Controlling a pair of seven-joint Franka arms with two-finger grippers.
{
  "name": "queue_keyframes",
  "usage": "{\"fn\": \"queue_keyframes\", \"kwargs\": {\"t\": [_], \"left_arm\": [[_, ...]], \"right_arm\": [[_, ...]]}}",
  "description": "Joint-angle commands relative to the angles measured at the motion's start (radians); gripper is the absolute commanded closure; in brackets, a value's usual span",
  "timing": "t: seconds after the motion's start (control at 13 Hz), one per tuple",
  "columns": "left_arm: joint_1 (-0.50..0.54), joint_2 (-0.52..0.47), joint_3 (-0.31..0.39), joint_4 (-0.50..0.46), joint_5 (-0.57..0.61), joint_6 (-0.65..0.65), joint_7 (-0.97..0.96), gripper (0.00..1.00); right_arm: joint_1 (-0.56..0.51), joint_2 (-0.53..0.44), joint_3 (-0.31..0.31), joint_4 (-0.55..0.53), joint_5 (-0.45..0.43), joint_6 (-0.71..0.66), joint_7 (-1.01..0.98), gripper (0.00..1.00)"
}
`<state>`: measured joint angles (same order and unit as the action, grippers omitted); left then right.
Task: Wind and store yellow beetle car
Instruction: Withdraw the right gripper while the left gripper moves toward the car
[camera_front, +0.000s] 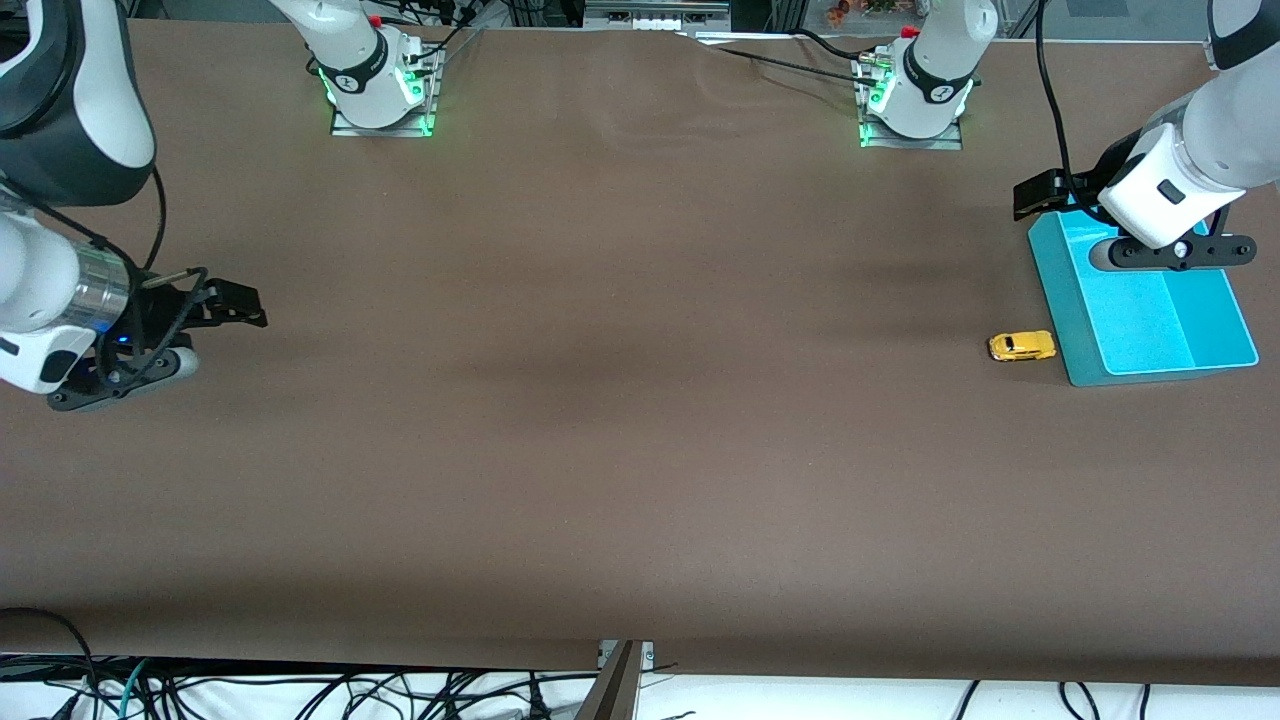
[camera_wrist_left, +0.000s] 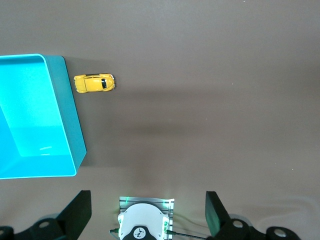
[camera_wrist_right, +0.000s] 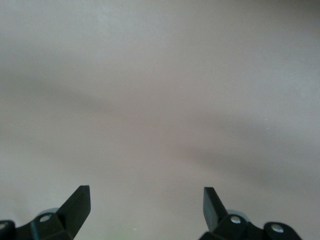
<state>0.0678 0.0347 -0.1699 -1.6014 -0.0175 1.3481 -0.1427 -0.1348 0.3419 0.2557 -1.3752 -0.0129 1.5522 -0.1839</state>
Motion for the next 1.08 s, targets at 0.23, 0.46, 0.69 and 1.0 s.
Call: {"fn": "queue_keyframes", "kwargs": {"t": [0.23, 0.46, 0.69, 1.0], "left_arm": [[0.007, 0.034, -0.006, 0.005, 0.005, 0.003, 0.012, 0.0], [0.006, 0.062, -0.005, 0.018, 0.007, 0.011, 0.012, 0.0], [0.014, 0.048, 0.003, -0.017, 0.017, 0.06, 0.046, 0.0], [0.014, -0.015, 0.066, -0.32, 0.017, 0.429, 0.22, 0.0]], "right_arm": [[-0.014, -0.001, 0.004, 0.034, -0.025, -0.012, 0.014, 0.0], [-0.025, -0.006, -0.021, 0.036, -0.07, 0.018, 0.03, 0.0], [-0.025, -0.029, -0.039, 0.027, -0.129, 0.083, 0.027, 0.0], [-0.022, -0.168, -0.047, -0.034, -0.153, 0.057, 0.018, 0.0]]}}
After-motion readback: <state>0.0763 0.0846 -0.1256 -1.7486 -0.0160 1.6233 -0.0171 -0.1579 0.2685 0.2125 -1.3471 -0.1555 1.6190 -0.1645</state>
